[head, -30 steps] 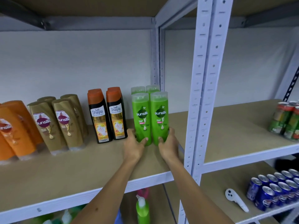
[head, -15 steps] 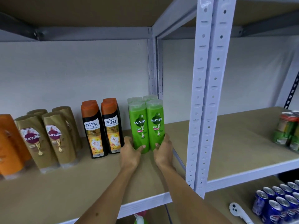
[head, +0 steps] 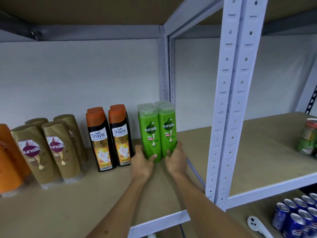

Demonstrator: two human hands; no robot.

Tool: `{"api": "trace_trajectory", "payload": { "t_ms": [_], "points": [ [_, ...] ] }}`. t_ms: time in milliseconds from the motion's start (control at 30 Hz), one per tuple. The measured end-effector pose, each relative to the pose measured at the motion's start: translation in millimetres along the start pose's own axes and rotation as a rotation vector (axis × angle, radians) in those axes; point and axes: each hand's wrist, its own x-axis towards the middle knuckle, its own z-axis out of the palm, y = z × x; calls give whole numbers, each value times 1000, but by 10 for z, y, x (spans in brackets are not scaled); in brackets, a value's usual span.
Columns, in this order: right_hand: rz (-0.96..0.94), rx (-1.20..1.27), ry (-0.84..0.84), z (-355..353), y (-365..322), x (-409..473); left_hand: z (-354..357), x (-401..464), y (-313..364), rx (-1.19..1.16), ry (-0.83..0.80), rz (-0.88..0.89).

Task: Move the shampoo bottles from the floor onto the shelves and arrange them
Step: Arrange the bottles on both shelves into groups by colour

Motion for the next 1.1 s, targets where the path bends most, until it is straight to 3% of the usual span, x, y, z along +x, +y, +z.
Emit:
{"api": "trace_trajectory", "payload": {
  "t_ms": [733, 900, 1033, 1100],
  "points": [
    [14, 55, 17, -156, 3, -184, -140, -97, -61, -71, -74, -116],
    [-61, -95, -73, -247, -62, -484, -307, -275, -132, 8, -163, -44],
    [-82, -331, -236, -286, -121, -879, -636, -545, -199, 192, -342, 143],
    [-144, -446, -241, -287, -164, -1155, -863, -720, -219, 266, -437, 221]
  ]
}}
